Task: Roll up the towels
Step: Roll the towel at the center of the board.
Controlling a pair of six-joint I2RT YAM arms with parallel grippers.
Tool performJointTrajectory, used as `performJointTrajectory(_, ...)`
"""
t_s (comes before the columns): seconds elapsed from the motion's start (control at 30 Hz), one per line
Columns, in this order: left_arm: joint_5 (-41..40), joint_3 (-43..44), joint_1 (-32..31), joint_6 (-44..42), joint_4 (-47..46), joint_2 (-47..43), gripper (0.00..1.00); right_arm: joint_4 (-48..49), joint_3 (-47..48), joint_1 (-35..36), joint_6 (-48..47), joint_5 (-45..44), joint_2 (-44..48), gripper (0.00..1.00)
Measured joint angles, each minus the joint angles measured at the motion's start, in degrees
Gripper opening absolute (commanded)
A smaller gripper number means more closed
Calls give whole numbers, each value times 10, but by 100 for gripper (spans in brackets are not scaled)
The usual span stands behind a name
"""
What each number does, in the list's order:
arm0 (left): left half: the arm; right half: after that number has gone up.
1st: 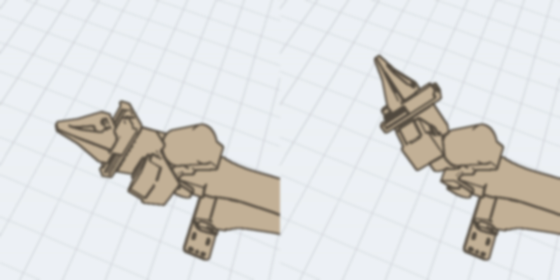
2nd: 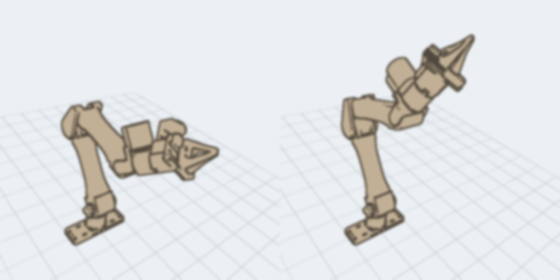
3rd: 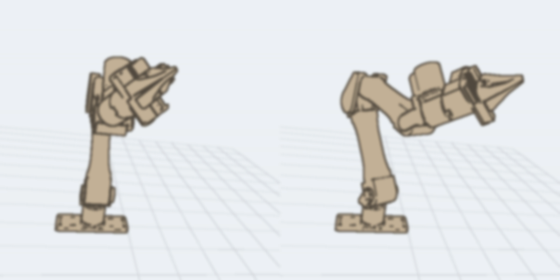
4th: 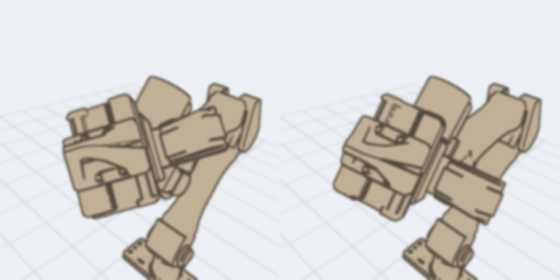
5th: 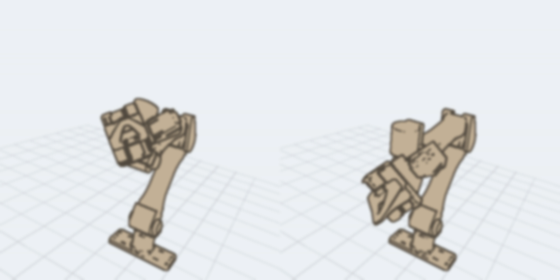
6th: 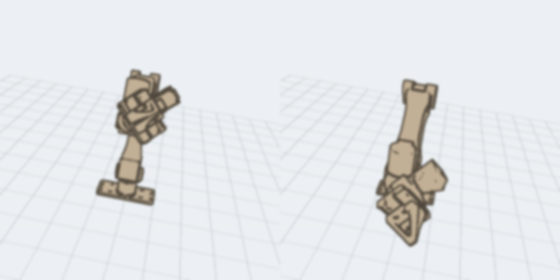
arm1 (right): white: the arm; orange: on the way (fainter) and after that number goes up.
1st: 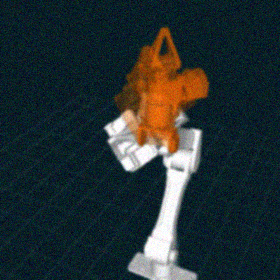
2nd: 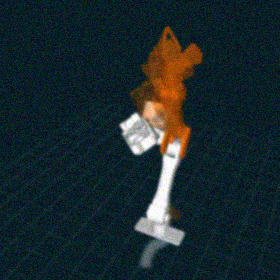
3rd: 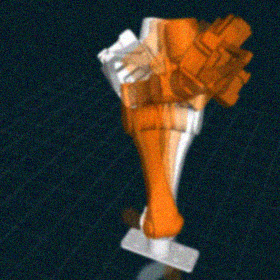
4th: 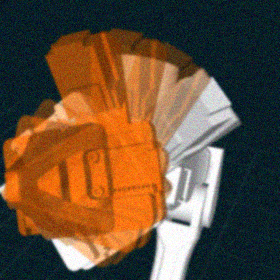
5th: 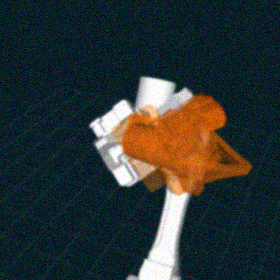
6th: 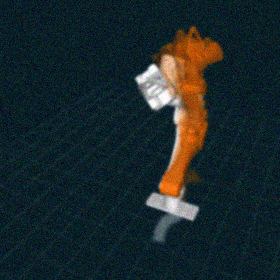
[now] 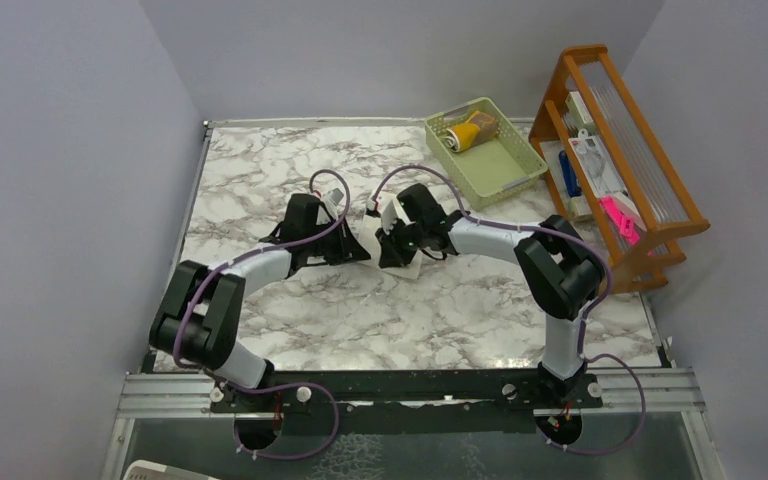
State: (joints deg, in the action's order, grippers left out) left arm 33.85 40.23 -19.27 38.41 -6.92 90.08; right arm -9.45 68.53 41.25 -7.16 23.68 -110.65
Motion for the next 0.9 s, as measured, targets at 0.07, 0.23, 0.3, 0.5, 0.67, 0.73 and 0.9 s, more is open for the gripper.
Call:
performJointTrajectory(0.07, -3, 2, 0, -5, 10, -36, 0, -9, 4, -1, 9, 33, -1, 1)
performJointTrajectory(0.23, 3, 7, 0, -13, 9, -90, 0, -37, 41, -23, 29, 186, -31, 1)
performJointTrajectory(0.3, 8, 7, 0, -10, 6, -89, 0, -45, 60, -36, 37, 241, -56, 1)
performJointTrajectory(0.5, 22, -20, 0, 9, -27, -76, 0, -77, 87, -59, 57, 326, -114, 1)
performJointTrajectory(0.67, 27, -38, 0, 18, -47, -63, 0, -94, 106, -60, 70, 367, -150, 1)
performJointTrajectory(0.73, 27, -43, 0, 19, -54, -53, 0, -97, 110, -61, 74, 380, -157, 1)
performJointTrajectory(0.9, 26, -44, 0, 22, -73, -14, 0, -95, 111, -63, 86, 389, -161, 1)
